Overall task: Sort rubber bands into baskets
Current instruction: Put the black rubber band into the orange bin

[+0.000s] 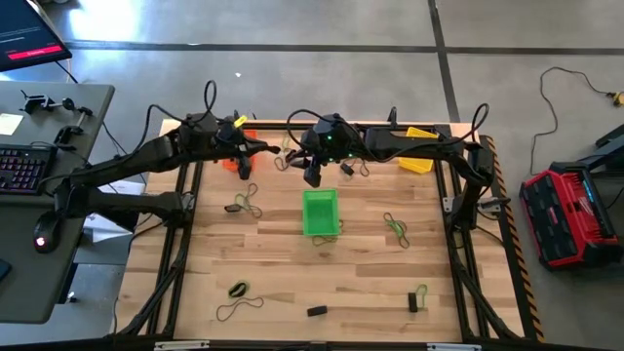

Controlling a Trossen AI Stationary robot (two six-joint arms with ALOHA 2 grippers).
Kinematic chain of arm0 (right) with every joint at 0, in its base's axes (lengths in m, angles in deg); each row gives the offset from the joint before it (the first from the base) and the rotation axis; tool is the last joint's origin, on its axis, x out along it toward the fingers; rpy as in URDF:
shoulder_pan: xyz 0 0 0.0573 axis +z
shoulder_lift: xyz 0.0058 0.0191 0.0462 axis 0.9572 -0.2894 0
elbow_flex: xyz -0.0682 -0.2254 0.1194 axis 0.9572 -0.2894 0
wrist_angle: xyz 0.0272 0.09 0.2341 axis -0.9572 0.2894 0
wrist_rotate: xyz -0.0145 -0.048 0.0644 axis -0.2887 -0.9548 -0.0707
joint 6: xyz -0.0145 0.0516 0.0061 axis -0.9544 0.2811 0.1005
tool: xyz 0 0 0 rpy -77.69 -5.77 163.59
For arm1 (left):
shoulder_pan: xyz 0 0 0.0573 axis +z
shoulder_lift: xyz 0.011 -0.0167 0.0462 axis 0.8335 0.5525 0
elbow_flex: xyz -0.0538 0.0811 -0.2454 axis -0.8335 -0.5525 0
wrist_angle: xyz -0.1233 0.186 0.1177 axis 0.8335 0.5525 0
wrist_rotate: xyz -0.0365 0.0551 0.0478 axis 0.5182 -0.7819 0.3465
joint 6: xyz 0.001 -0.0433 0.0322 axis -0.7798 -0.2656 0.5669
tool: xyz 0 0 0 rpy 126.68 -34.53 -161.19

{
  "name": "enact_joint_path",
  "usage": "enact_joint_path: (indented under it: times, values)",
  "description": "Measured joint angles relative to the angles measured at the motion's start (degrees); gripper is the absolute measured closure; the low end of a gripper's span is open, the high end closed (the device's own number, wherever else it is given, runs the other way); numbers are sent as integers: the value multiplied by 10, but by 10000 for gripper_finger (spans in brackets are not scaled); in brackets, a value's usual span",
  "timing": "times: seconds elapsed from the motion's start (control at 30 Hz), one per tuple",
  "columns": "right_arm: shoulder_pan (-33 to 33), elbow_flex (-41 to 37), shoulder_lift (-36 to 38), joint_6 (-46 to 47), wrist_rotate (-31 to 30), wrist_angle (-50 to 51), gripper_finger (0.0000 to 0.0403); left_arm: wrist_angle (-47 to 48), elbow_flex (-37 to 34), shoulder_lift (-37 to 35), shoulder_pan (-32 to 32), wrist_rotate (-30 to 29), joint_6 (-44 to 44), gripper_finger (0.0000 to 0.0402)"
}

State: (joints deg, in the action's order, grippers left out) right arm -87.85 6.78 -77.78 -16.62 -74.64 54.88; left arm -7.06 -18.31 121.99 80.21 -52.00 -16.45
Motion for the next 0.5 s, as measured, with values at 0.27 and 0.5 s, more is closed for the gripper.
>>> enact_joint_path:
  times: [0.27, 0.5]
  values:
    - [0, 0, 0, 0, 0, 0, 277, 59, 0, 5, 16, -42, -53, 401]
    - [0, 0, 0, 0, 0, 0, 277, 152, 0, 24, 75, -82, -138, 401]
